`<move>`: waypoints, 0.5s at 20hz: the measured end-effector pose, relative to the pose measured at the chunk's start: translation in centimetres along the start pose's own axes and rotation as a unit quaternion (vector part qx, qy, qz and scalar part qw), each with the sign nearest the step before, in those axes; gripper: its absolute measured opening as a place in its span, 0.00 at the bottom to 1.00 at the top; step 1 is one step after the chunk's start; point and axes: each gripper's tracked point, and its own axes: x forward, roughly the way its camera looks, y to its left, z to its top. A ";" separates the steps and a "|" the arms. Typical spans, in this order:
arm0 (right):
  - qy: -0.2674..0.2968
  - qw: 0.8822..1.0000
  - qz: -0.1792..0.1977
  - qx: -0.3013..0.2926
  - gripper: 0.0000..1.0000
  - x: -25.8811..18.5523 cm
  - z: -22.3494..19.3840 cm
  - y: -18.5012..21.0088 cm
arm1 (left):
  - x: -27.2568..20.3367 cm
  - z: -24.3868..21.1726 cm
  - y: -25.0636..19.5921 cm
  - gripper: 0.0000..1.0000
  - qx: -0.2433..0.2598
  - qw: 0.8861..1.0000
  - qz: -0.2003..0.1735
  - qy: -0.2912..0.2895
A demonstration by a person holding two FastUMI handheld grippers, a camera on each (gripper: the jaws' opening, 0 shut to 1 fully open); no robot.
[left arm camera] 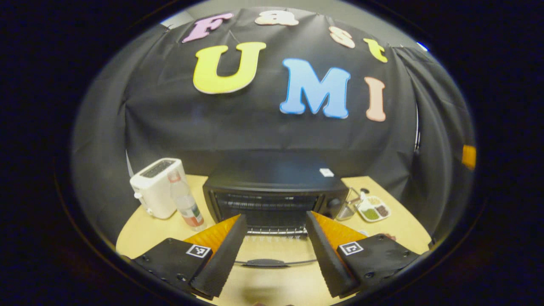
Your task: Open the electric oven with the left hand, put the food in, and close the electric oven.
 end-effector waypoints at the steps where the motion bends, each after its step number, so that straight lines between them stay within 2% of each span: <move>1: 0.016 1.000 0.012 0.012 0.98 0.5 -1.2 -0.2 | -0.6 1.6 -0.5 0.94 -0.005 1.000 -0.003 -0.012; 5: 0.080 0.992 0.027 0.089 0.99 2.5 -6.3 -3.2 | -4.1 5.6 -1.3 0.99 -0.019 0.999 -0.010 -0.046; 9: 0.124 0.978 0.037 0.164 1.00 4.7 -11.9 -6.4 | -7.9 8.7 -1.3 0.98 0.008 0.995 0.008 -0.095; 10: 0.132 0.974 0.041 0.179 0.99 5.2 -13.2 -7.0 | -8.7 9.1 -1.0 0.89 0.024 0.994 0.017 -0.103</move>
